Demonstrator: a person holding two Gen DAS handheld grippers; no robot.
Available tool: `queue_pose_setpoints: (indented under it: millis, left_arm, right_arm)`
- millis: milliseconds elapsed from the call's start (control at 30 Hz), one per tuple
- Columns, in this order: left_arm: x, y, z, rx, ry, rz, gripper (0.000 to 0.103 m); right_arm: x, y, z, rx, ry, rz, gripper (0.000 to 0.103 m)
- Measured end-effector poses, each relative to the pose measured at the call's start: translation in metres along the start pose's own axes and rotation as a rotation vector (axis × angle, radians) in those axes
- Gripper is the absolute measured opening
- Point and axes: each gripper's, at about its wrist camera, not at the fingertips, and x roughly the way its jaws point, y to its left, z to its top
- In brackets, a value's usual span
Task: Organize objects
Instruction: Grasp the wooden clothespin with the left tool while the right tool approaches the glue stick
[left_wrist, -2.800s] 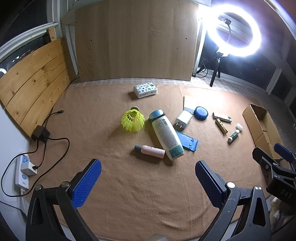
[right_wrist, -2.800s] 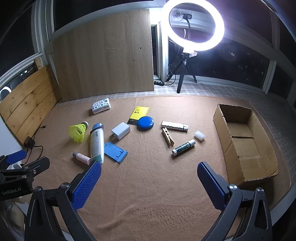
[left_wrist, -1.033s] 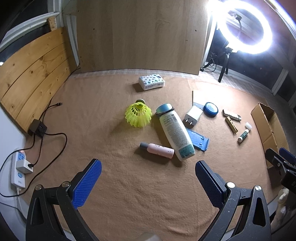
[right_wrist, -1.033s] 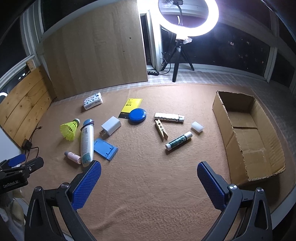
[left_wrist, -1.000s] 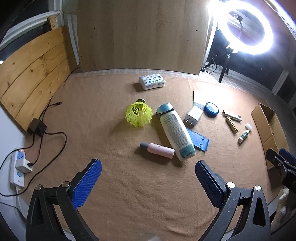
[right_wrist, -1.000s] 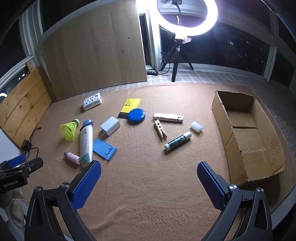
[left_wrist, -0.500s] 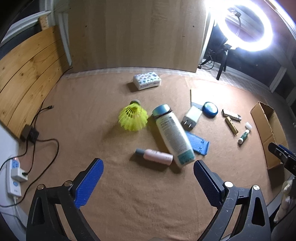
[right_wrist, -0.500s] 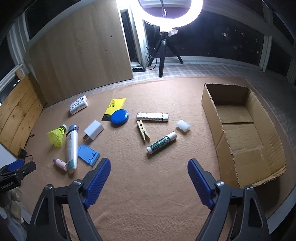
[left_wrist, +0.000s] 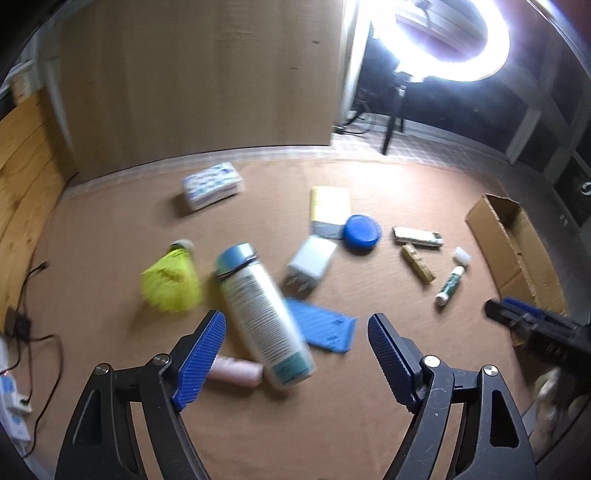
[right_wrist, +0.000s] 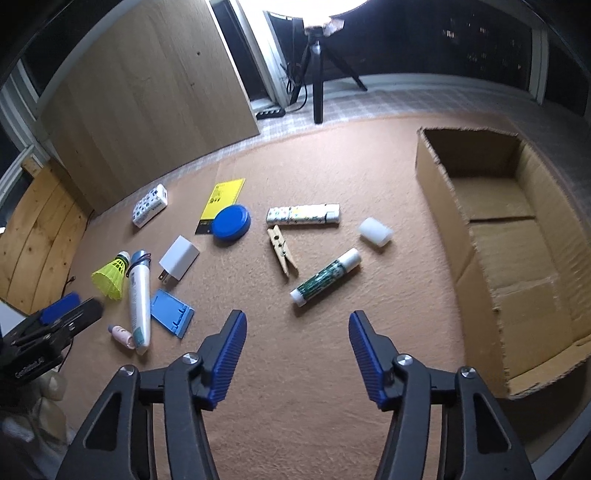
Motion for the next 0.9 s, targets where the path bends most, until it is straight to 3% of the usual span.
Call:
queue_pose_setpoints:
  millis: [100, 333, 433, 833, 900]
  left_arm:
    - [0.022, -0.02, 0.011, 0.028, 0.028, -0.039, 0.083]
    - [0.079, -0.068, 0.038, 0.046, 0.117, -0.098, 0.071]
    - [0.1, -0.087, 0.047, 0.061, 0.157, -0.11, 0.06]
    - [0.158, -0.127, 0.062, 0.076, 0.257, -0.136, 0.054]
    - [0.159, -0.13, 0.064, 0.076, 0.256, -0.142, 0.043]
  right_arm:
    - [0.004, 0.0, -0.005, 0.005, 0.014, 0.007, 0.053]
    - [0.011, -0.01, -0.014, 0.032, 0.03, -0.006, 0.053]
    - [0.014, -0.014, -0.014, 0.043, 0.031, -0.013, 0.052]
    - [0.022, -0.032, -0.008, 0.087, 0.038, -0.006, 0.045]
    - [0.025, -0.034, -0.008, 0.096, 0.043, -0.005, 0.044]
